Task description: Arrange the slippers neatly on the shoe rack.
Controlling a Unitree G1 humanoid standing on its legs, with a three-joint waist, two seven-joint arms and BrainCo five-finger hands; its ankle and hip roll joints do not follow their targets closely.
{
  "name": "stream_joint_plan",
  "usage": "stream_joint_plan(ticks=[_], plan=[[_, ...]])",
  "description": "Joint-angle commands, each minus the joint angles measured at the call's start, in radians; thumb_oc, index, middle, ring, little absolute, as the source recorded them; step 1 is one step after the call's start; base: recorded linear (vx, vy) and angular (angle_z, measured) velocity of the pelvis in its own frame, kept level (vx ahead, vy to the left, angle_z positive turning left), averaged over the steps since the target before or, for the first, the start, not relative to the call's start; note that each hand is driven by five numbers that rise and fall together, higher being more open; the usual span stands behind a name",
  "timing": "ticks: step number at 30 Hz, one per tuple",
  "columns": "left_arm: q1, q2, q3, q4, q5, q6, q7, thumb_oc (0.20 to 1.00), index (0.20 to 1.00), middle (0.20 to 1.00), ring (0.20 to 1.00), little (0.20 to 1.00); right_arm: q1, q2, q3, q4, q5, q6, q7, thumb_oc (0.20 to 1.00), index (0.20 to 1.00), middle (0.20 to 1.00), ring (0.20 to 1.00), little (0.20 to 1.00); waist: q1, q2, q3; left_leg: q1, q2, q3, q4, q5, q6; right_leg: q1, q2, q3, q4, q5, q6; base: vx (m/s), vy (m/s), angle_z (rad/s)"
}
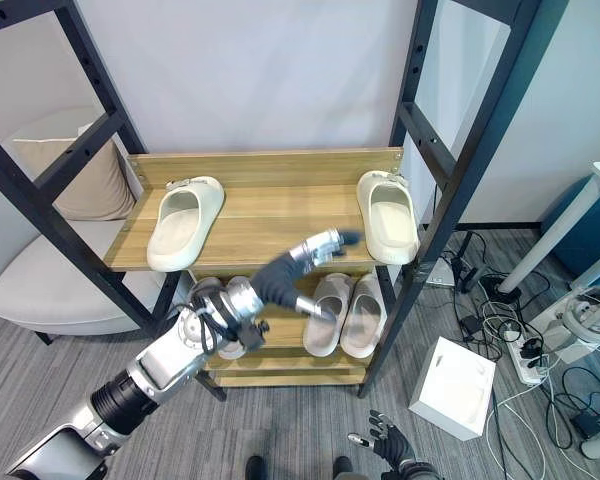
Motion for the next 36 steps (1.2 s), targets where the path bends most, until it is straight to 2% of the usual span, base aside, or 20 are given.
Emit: stream_joint_plan(ticks=[1,2,3,4,5,6,7,10,11,12,14,15,19,20,24,36], plan=[[-0.126,0.010,0.121,0.007,0.028,-0.096,0.142,1.000,1.000,1.000,1.000,1.000,-0.024,0.023,-0.002,-0.076,0.022,-0.020,0.003,1.000,1.000,1.000,1.000,1.000,-0.005,-0.048,0.030,0.072,-0.002,-0.018,-0.008,-0.073,-0.036,0.141,-0.062,-0.040,-0.203,0.130,0.077,0.05,-0.025,0.01],[-0.201,0.056,0.182,0.070,0.199,-0.099,0.259,1.000,1.000,1.000,1.000,1.000,-0.024,0.018,0.006,-0.086,0.018,-0.022,0.011,1.000,1.000,1.000,1.000,1.000,-0.007,-0.043,0.027,0.077,-0.001,-0.017,-0.008,-0.076,-0.039,0.148,-0.062,-0.041,-0.206,0.127,0.076,0.06,-0.014,0.01],[-0.239,0.096,0.208,0.119,0.311,-0.085,0.322,1.000,1.000,1.000,1.000,1.000,-0.026,0.011,0.010,-0.092,0.018,-0.025,0.017,1.000,1.000,1.000,1.000,1.000,-0.008,-0.039,0.022,0.079,-0.001,-0.015,-0.008,-0.076,-0.040,0.148,-0.062,-0.040,-0.207,0.127,0.076,0.07,-0.016,0.05],[-0.259,0.116,0.217,0.147,0.374,-0.076,0.356,1.000,1.000,1.000,1.000,1.000,-0.028,0.008,0.011,-0.095,0.018,-0.027,0.019,1.000,1.000,1.000,1.000,1.000,-0.010,-0.038,0.023,0.081,-0.001,-0.015,-0.008,-0.077,-0.041,0.149,-0.061,-0.040,-0.207,0.126,0.077,0.03,-0.005,0.05],[-0.261,0.116,0.216,0.148,0.376,-0.076,0.358,1.000,1.000,1.000,1.000,1.000,-0.028,0.008,0.011,-0.095,0.018,-0.027,0.019,1.000,1.000,1.000,1.000,1.000,-0.011,-0.038,0.024,0.082,0.000,-0.015,-0.008,-0.078,-0.041,0.150,-0.061,-0.040,-0.207,0.125,0.077,0.04,0.002,0.05],[-0.317,0.196,0.229,0.241,0.518,-0.042,0.406,1.000,1.000,1.000,1.000,1.000,-0.029,-0.005,0.016,-0.103,0.022,-0.035,0.027,1.000,1.000,1.000,1.000,1.000,-0.015,-0.031,0.016,0.086,0.001,-0.010,-0.008,-0.080,-0.041,0.152,-0.061,-0.039,-0.208,0.125,0.078,0.05,0.005,0.02],[-0.338,0.231,0.227,0.283,0.562,-0.030,0.430,1.000,1.000,1.000,1.000,1.000,-0.027,-0.011,0.017,-0.108,0.025,-0.036,0.029,1.000,1.000,1.000,1.000,1.000,-0.018,-0.029,0.015,0.088,0.001,-0.007,-0.008,-0.080,-0.042,0.152,-0.061,-0.038,-0.207,0.124,0.079,0.07,0.012,-0.01],[-0.429,0.359,0.174,0.448,0.712,0.027,0.510,1.000,1.000,1.000,1.000,1.000,-0.017,-0.034,0.025,-0.131,0.045,-0.044,0.041,1.000,1.000,1.000,1.000,1.000,-0.028,-0.021,0.008,0.096,0.002,0.000,-0.008,-0.083,-0.044,0.152,-0.059,-0.033,-0.205,0.123,0.082,0.05,0.009,-0.01],[-0.434,0.358,0.170,0.453,0.713,0.025,0.514,1.000,1.000,1.000,1.000,1.000,-0.018,-0.032,0.025,-0.131,0.045,-0.043,0.041,1.000,1.000,1.000,1.000,1.000,-0.027,-0.022,0.009,0.096,0.002,0.000,-0.008,-0.083,-0.044,0.153,-0.059,-0.033,-0.205,0.123,0.082,0.03,0.007,-0.03],[-0.482,0.421,0.130,0.544,0.791,0.067,0.544,1.000,1.000,1.000,1.000,1.000,-0.008,-0.049,0.028,-0.148,0.057,-0.050,0.045,1.000,1.000,1.000,1.000,1.000,-0.031,-0.019,0.007,0.096,0.003,0.003,-0.008,-0.083,-0.045,0.153,-0.059,-0.033,-0.206,0.122,0.084,0.02,0.006,-0.05],[-0.510,0.443,0.104,0.583,0.824,0.081,0.557,1.000,1.000,1.000,1.000,1.000,-0.006,-0.055,0.029,-0.156,0.063,-0.051,0.046,1.000,1.000,1.000,1.000,1.000,-0.032,-0.020,0.007,0.097,0.003,0.004,-0.008,-0.084,-0.046,0.153,-0.059,-0.032,-0.207,0.122,0.086,0.02,0.003,-0.05],[-0.555,0.493,0.052,0.668,0.884,0.116,0.573,1.000,1.000,1.000,1.000,1.000,0.003,-0.068,0.033,-0.164,0.070,-0.056,0.050,1.000,1.000,1.000,1.000,1.000,-0.037,-0.016,0.005,0.098,0.005,0.008,-0.008,-0.085,-0.047,0.152,-0.058,-0.030,-0.209,0.123,0.088,0.02,0.002,-0.04],[-0.618,0.535,-0.029,0.795,0.949,0.155,0.596,1.000,1.000,1.000,1.000,1.000,0.014,-0.084,0.037,-0.172,0.083,-0.064,0.049,1.000,1.000,1.000,1.000,1.000,-0.041,-0.019,0.003,0.098,0.006,0.013,-0.008,-0.087,-0.048,0.150,-0.057,-0.027,-0.213,0.125,0.091,0.01,0.000,-0.02],[-0.654,0.553,-0.074,0.884,0.964,0.172,0.601,1.000,1.000,1.000,1.000,1.000,0.018,-0.089,0.038,-0.174,0.092,-0.069,0.049,1.000,1.000,1.000,1.000,1.000,-0.044,-0.019,0.002,0.097,0.008,0.019,-0.008,-0.086,-0.049,0.147,-0.056,-0.025,-0.214,0.127,0.093,0.00,0.000,0.00],[-0.682,0.569,-0.123,0.969,0.968,0.173,0.584,1.000,1.000,1.000,1.000,1.000,0.027,-0.098,0.038,-0.174,0.097,-0.072,0.042,1.000,1.000,1.000,1.000,1.000,-0.048,-0.022,0.004,0.094,0.010,0.026,-0.008,-0.086,-0.050,0.140,-0.056,-0.021,-0.218,0.133,0.097,0.00,-0.002,-0.03],[-0.525,0.533,-0.024,0.888,0.951,0.158,0.573,1.000,1.000,1.000,1.000,1.000,0.014,-0.063,0.050,-0.136,0.067,-0.072,0.018,1.000,1.000,1.000,1.000,1.000,-0.033,-0.037,0.009,0.098,0.011,0.027,-0.008,-0.093,-0.049,0.148,-0.054,-0.023,-0.225,0.131,0.096,0.00,0.000,0.00]])
